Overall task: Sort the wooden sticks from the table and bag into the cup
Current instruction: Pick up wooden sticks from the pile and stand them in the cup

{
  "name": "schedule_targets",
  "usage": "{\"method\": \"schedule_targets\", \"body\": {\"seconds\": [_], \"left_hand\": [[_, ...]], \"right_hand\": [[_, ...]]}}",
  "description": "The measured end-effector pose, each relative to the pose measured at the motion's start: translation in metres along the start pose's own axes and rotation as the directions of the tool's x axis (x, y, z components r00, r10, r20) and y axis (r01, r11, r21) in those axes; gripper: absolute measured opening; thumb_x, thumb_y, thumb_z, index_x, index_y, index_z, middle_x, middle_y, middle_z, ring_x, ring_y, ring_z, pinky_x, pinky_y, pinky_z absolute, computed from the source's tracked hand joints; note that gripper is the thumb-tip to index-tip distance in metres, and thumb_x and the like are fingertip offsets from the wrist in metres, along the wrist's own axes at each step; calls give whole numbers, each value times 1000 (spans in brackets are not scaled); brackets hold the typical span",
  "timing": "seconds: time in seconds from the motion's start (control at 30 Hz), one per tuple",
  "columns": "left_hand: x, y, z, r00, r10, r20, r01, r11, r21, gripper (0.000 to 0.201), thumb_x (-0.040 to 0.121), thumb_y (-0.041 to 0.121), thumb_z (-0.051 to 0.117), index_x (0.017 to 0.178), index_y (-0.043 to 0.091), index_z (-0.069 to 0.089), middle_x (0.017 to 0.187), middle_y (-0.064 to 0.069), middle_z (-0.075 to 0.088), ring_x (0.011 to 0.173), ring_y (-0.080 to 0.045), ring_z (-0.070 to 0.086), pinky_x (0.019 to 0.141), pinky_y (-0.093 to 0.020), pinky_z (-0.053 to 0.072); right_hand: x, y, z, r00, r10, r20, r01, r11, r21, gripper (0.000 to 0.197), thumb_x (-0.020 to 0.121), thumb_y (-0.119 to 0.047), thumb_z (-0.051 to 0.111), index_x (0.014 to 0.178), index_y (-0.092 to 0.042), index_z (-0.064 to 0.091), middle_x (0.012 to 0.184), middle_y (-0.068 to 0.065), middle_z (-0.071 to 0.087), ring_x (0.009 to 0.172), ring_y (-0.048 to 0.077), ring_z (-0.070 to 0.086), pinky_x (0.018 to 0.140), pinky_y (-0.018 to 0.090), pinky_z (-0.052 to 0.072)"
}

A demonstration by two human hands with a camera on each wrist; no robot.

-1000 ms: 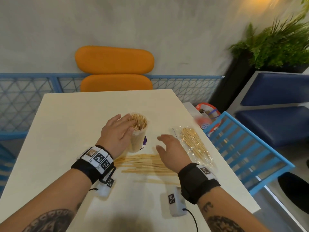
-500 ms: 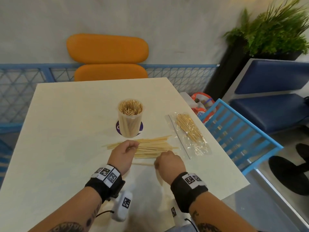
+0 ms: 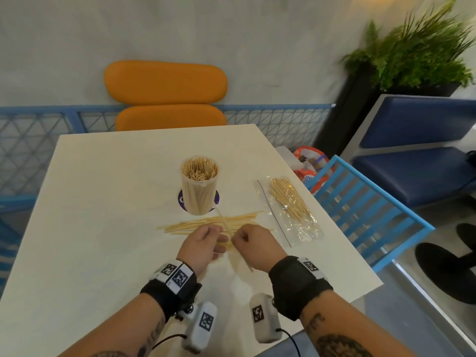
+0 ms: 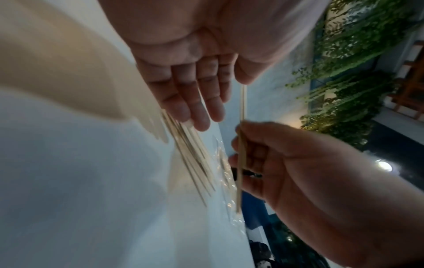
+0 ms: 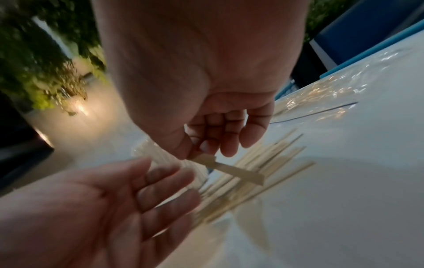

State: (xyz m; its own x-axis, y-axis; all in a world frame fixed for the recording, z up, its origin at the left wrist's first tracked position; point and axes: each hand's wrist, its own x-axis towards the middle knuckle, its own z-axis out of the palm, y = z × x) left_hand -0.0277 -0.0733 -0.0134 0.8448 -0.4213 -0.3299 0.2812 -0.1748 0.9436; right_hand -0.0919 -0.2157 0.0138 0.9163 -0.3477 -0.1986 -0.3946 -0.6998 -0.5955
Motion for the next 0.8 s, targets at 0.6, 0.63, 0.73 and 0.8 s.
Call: {"method": "schedule_targets", "body": {"seconds": [0.6,0.63,0.73,0.8], "left_hand": [[18,-6,-20,933,-343,-105,228,793,-564,23,103,-1,37,107,9,57,81,-10,58,61,-19,51,67,-39,53],[18,-8,-20,931,-350,-106,235,793,-562,24,103,0,36,107,10,58,78,-8,56,57,-17,47,61,-35,49],[17,-12,-21,926,-357,-119,240,803,-545,23,103,6,38,105,10,60,69,-3,52,51,-13,37,53,-26,33],[16,-13,-22,930,-343,-129,227,817,-530,23,104,9,37,105,9,60,68,-2,51,51,-13,36,52,-26,30]], "right_hand": [[39,23,25,982,-143,121,187,793,-580,23,93,-37,60,109,-25,70,108,-1,57,108,23,48,79,34,41],[39,25,27,982,-154,108,188,787,-587,20,95,-32,57,107,-25,71,107,-1,58,108,24,48,77,33,38],[38,27,31,980,-180,84,196,795,-575,23,97,-26,52,106,-25,73,106,-2,60,107,23,49,79,33,37],[37,28,31,977,-196,80,207,798,-566,25,97,-26,50,106,-26,73,105,-3,61,106,21,49,80,33,36]]}}
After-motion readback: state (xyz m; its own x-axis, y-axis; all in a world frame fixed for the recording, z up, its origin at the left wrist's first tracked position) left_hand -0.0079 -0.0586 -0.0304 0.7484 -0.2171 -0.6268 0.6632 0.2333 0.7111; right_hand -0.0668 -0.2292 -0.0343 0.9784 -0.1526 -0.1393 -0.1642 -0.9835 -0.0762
